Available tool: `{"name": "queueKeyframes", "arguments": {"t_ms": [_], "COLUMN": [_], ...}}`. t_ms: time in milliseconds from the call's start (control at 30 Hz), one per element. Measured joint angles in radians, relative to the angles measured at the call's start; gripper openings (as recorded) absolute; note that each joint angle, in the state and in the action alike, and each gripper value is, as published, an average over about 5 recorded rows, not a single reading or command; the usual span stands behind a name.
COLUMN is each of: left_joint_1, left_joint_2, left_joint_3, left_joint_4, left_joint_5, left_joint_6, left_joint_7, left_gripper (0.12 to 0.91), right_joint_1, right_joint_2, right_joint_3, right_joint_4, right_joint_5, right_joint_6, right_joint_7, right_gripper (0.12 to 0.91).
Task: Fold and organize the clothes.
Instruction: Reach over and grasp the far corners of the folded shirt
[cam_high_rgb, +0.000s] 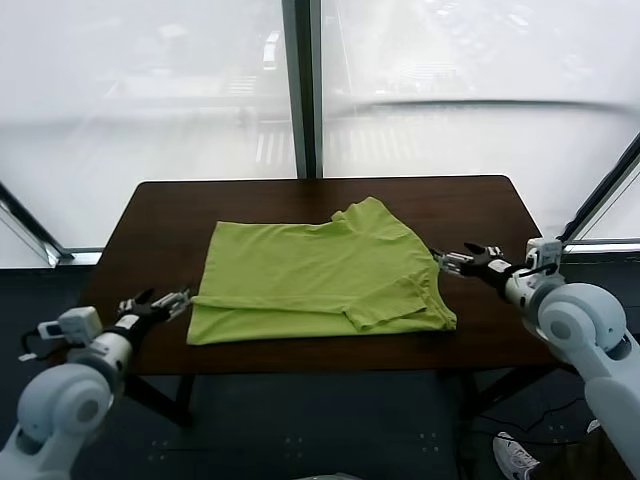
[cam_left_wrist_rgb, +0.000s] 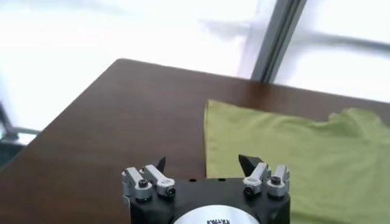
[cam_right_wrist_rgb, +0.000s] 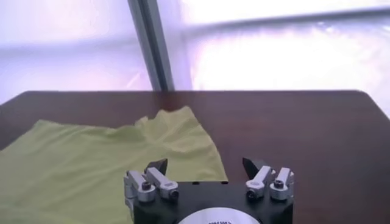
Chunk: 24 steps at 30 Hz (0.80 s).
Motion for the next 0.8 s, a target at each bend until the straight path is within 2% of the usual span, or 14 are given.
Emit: {"name": "queueKeyframes", "arguments": {"t_ms": [167,333,533,667,800], "left_joint_1": [-0.156,-0.262,-0.34,-0.375,-0.404], "left_joint_2": [-0.016,-0.025,-0.049,-0.063,-0.072], "left_joint_3": [0.104,0.17,0.219,0.244,0.268], "left_joint_4": [0.151,0.278,0.408,0.483,0.545], "left_joint_5": [0.024,0.072,0.153,0.184,0.202], "left_joint_6": [-0.001,-0.014,-0.056,-0.079,-0.088], "left_joint_7": [0.028,0.087,0.174,0.214,0.236], "left_gripper": [0.907,0.907,0.907,0.907,0.907], "right_joint_1": [0.062,0.083,0.099,0.105,0.108], "right_joint_2": [0.063,0.11,0.154,0.176,0.194], "right_joint_3": [-0.044,-0.052,-0.045,-0.047,-0.05], "right_joint_4": [-0.12,-0.2,-0.263,-0.291,-0.309], "right_joint_5": [-0.047,-0.092,-0.108,-0.116,-0.12], "right_joint_6": [0.002,0.016,0.021,0.021,0.017], "right_joint_7": [-0.029,-0.046,-0.056,-0.06,-0.06], "right_gripper": [0.907,0.907,0.907,0.907,0.907]}}
